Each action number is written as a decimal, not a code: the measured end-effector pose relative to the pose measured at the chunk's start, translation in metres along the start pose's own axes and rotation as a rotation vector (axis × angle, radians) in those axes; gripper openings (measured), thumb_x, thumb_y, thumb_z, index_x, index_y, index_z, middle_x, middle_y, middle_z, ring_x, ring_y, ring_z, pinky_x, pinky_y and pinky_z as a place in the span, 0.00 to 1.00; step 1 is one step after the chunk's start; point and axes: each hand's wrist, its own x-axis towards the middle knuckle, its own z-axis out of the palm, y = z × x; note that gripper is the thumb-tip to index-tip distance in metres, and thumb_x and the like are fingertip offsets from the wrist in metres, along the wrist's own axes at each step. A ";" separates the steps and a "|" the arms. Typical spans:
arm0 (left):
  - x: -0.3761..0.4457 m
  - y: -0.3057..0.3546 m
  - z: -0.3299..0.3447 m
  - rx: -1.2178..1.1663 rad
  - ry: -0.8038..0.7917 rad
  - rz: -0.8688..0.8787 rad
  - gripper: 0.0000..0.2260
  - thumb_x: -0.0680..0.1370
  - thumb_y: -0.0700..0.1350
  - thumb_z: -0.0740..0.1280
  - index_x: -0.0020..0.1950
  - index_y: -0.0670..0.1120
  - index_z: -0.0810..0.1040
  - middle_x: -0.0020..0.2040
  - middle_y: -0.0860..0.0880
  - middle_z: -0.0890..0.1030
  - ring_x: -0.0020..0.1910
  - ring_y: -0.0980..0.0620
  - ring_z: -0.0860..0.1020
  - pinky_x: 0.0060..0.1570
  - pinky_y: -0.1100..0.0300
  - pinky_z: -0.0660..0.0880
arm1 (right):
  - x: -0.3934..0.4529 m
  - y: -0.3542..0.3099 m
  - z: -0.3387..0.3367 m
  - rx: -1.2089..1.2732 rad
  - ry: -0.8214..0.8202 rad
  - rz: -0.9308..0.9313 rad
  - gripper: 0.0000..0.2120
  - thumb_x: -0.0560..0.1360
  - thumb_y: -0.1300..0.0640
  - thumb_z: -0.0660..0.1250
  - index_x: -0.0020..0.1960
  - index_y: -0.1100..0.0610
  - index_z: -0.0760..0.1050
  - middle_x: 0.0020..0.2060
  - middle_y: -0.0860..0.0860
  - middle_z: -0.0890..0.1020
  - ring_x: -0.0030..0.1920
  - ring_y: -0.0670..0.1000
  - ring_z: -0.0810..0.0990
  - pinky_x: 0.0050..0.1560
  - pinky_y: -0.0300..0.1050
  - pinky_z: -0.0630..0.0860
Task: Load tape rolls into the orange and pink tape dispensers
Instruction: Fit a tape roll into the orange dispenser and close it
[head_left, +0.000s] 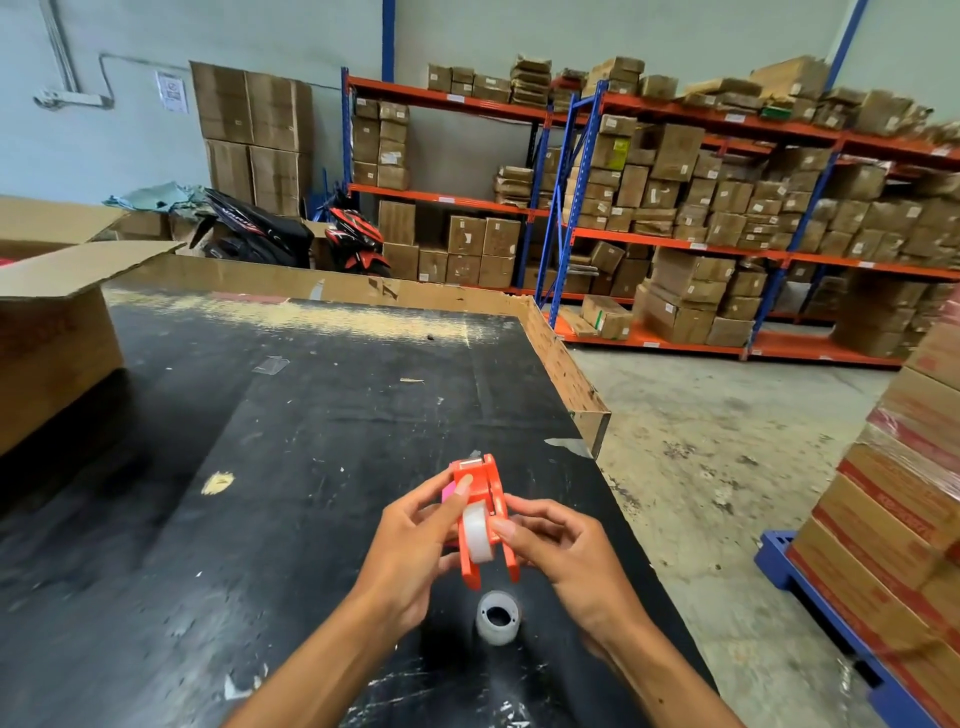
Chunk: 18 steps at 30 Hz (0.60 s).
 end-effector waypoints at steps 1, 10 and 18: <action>-0.001 0.000 0.000 -0.008 -0.003 -0.001 0.13 0.76 0.45 0.67 0.61 0.48 0.79 0.50 0.40 0.86 0.49 0.41 0.84 0.45 0.51 0.81 | -0.001 0.001 0.002 0.009 0.013 -0.016 0.14 0.67 0.58 0.74 0.52 0.56 0.83 0.47 0.62 0.85 0.45 0.53 0.84 0.40 0.38 0.80; -0.012 -0.002 0.017 -0.284 0.033 0.062 0.13 0.80 0.44 0.60 0.63 0.45 0.76 0.58 0.34 0.81 0.52 0.43 0.79 0.51 0.50 0.76 | -0.009 0.001 0.022 0.084 0.094 -0.139 0.13 0.62 0.57 0.75 0.47 0.55 0.84 0.43 0.61 0.85 0.37 0.46 0.81 0.35 0.35 0.78; -0.009 0.013 0.022 -0.298 -0.059 0.063 0.13 0.82 0.46 0.55 0.64 0.46 0.71 0.54 0.40 0.81 0.52 0.45 0.78 0.53 0.52 0.75 | -0.013 -0.005 0.041 0.124 0.192 -0.273 0.11 0.63 0.56 0.74 0.46 0.54 0.85 0.37 0.57 0.76 0.36 0.45 0.77 0.38 0.33 0.76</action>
